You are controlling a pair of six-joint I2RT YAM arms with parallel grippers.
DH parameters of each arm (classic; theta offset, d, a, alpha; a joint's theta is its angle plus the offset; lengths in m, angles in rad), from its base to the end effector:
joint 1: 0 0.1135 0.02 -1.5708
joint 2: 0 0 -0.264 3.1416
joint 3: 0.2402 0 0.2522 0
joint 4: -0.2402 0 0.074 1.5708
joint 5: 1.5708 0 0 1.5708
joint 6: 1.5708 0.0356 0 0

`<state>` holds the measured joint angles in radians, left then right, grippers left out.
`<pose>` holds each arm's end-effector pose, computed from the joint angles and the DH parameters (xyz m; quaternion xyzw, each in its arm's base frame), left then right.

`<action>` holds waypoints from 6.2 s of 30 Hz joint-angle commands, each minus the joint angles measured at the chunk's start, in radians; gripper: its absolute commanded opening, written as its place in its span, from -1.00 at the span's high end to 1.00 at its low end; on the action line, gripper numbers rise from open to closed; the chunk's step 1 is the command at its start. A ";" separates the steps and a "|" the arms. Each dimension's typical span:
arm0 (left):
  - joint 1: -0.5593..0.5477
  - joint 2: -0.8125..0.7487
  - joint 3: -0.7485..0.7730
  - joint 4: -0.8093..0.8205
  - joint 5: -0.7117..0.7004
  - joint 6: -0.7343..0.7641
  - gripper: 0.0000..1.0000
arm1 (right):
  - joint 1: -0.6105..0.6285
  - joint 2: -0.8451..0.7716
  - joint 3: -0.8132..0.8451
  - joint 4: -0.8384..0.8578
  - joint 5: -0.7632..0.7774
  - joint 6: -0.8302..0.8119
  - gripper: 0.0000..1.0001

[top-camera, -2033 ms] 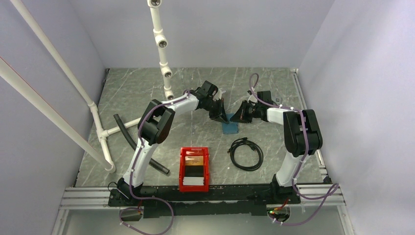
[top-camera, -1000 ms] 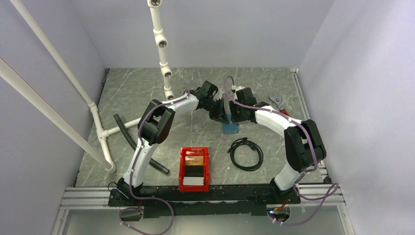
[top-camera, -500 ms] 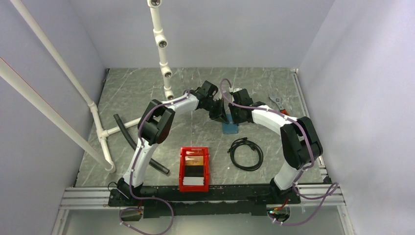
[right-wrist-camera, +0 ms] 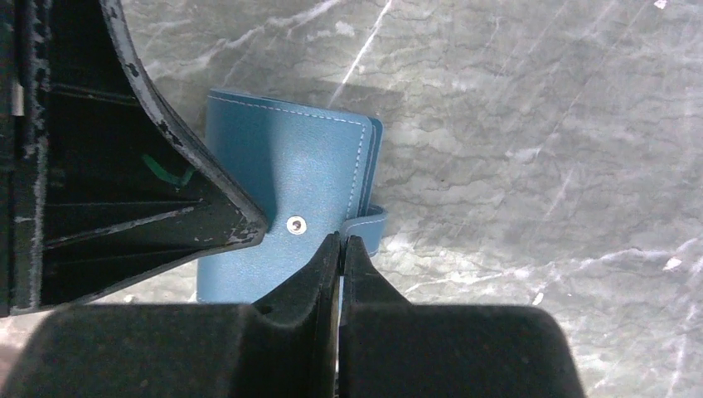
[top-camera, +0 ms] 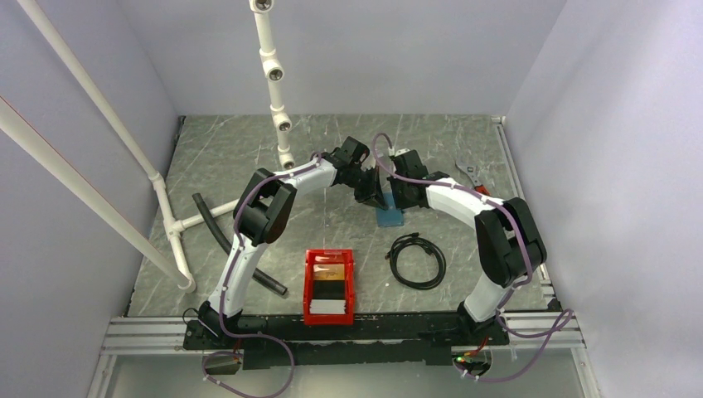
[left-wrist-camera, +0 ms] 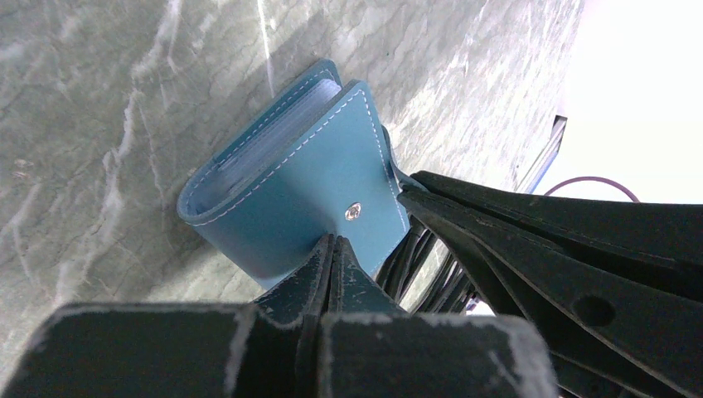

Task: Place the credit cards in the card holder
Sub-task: Close the card holder at the center of the board.

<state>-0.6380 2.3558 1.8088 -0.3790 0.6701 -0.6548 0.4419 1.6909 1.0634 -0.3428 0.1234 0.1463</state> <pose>0.3951 -0.3205 0.1426 0.0967 0.8966 -0.4292 0.0510 0.3155 0.1444 0.1901 -0.1224 0.9457 0.0292 0.2996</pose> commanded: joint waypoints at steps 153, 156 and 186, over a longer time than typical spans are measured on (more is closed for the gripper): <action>0.023 -0.074 -0.042 -0.010 0.042 0.024 0.44 | -0.230 0.151 -0.683 1.143 -0.584 0.742 1.00; 0.023 -0.114 -0.067 -0.047 0.016 0.057 0.57 | -0.248 0.179 -0.688 1.170 -0.612 0.771 1.00; -0.006 -0.029 -0.173 -0.015 0.013 0.054 1.00 | -0.290 0.240 -0.643 1.289 -0.652 1.009 1.00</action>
<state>-0.6273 2.2883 1.6695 -0.3706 0.7395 -0.6243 0.1398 1.9305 0.4126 1.1484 -0.6102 1.2045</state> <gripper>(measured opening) 0.009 0.007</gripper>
